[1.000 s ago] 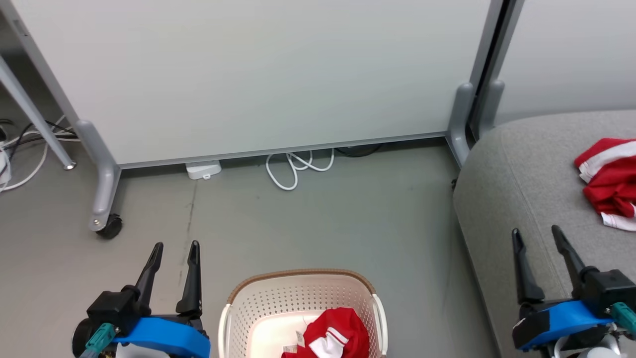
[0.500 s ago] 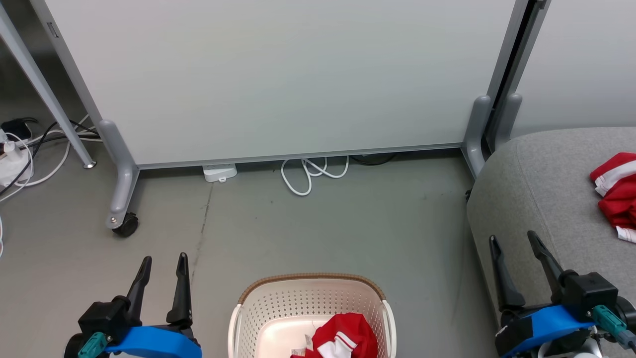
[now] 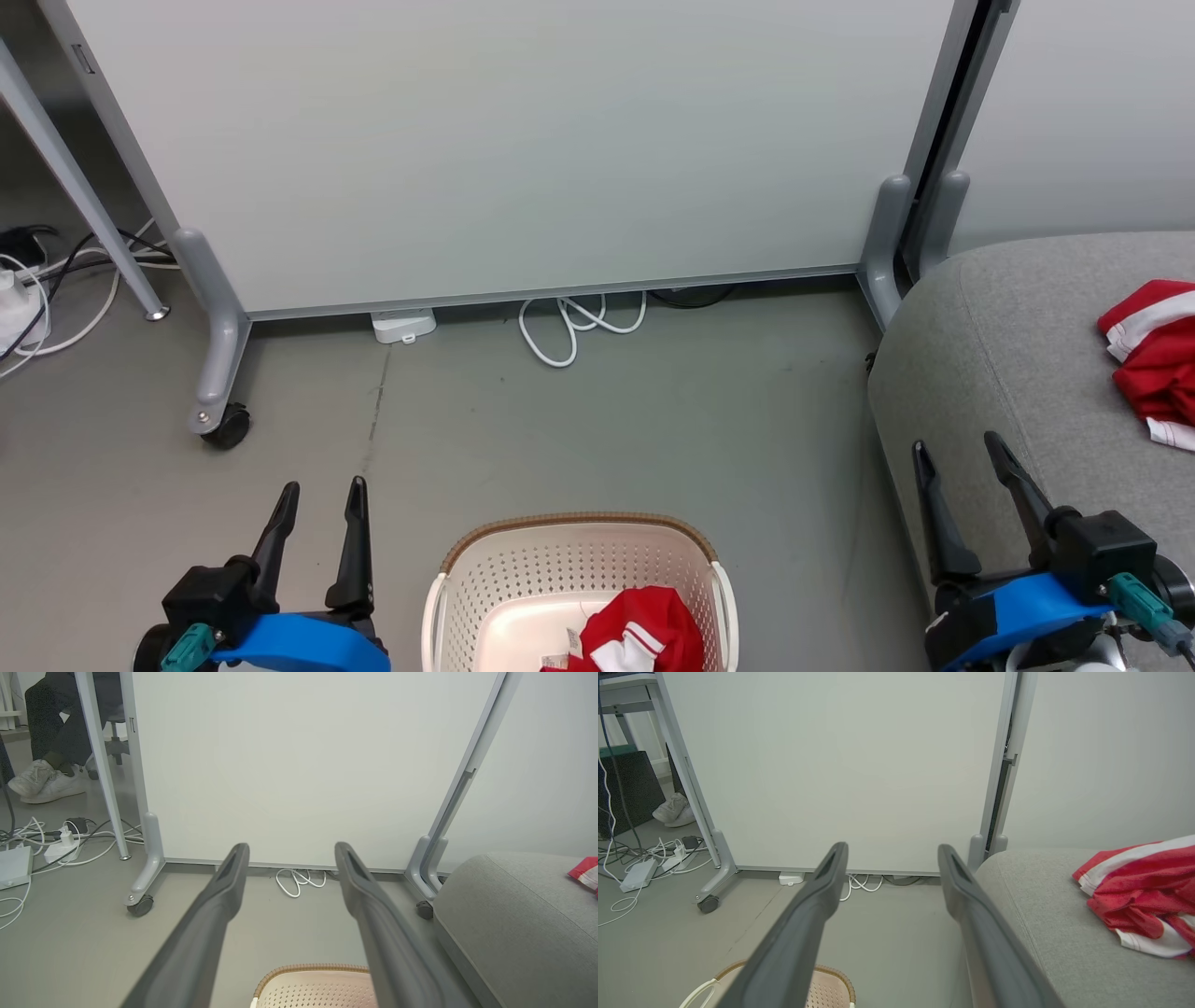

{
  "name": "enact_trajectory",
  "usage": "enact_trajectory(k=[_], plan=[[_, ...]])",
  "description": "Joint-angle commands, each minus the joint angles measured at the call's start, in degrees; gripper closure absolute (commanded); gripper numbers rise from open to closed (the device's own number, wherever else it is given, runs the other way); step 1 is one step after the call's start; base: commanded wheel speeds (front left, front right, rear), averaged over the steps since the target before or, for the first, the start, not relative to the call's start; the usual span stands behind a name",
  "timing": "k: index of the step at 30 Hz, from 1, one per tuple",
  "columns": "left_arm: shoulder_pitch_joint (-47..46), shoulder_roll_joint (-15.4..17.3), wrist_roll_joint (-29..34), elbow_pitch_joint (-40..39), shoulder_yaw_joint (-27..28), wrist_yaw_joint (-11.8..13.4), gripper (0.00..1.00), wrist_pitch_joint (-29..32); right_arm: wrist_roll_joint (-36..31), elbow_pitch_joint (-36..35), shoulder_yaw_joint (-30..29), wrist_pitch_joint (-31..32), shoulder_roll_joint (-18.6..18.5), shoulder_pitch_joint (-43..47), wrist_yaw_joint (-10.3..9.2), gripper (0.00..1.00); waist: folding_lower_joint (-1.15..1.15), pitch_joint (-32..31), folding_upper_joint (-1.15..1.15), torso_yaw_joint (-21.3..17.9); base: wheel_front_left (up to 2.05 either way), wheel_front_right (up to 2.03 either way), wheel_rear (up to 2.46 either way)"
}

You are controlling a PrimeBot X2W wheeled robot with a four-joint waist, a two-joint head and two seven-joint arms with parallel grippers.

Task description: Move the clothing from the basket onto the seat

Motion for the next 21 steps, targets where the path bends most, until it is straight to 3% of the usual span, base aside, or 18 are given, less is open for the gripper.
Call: enact_trajectory(k=[1,10,21], plan=[[0.13,0.13,0.19,0.06,-0.09,-0.10,0.00,-0.27,0.20,-0.23,0.09,0.12,0.17,0.95,0.01,0.00,0.00,0.04,0.00,-0.08,0.00,0.00,0.00],[-0.86,0.45,0.10,1.17,-2.27,-0.10,0.00,-0.27,-0.02,0.02,1.59,0.30,0.17,-0.39,0.01,0.00,0.00,2.08,0.00,-2.33,0.00,0.00,0.00],[-7.18,1.85,-0.10,3.29,-7.34,-0.09,0.00,-0.26,0.56,-1.94,4.76,-0.17,-1.08,-7.23,0.01,0.00,0.00,13.21,0.00,-9.53,0.00,0.00,0.00]])
